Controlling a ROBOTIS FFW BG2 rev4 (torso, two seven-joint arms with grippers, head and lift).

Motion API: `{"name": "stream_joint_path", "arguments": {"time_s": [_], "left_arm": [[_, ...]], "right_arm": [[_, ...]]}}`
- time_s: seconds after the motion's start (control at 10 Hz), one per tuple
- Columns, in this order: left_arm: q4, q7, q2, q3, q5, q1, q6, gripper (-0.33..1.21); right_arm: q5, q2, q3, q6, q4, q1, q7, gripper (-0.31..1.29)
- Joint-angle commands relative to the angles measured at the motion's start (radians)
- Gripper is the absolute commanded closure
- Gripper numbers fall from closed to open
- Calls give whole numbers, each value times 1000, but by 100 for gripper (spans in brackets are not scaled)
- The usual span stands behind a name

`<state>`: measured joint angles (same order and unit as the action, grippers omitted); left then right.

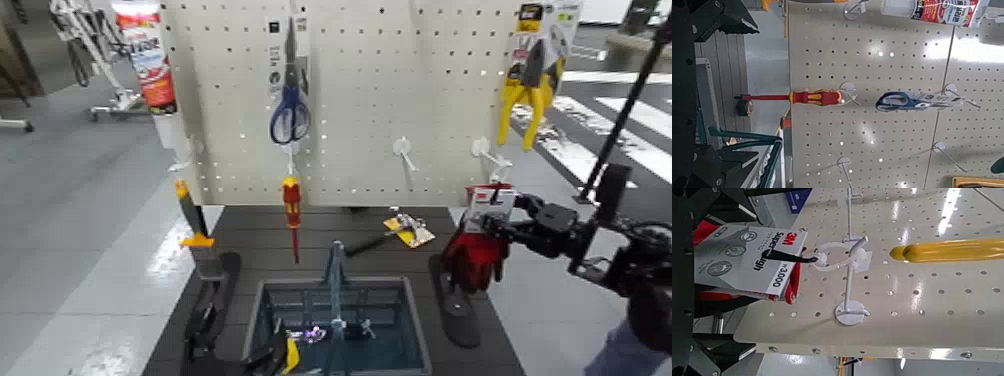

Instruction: Put the red colored gloves into the crate.

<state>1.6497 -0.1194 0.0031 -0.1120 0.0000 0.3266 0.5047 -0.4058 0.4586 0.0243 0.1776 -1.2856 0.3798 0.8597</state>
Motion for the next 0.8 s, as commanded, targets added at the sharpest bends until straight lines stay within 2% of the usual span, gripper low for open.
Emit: {"name": "stream_joint_path", "arguments": {"time_s": [0.1,0.5,0.7,0.8], "left_arm": [[-2,-2,-114,-3,0,-3,0,17],[-5,-6,-115,-6,2,-8,0,17],[-8,-9,-117,-8,3,-9,0,17],[-8,-9,-115,-8,3,-9,0,17]], "right_arm": [[-5,0,26,0,15,18,9,15],[-19,0,72,2,40,41,27,15],[-21,-1,82,2,49,48,29,18],[-16,-1,83,14,52,53,32,65]]}}
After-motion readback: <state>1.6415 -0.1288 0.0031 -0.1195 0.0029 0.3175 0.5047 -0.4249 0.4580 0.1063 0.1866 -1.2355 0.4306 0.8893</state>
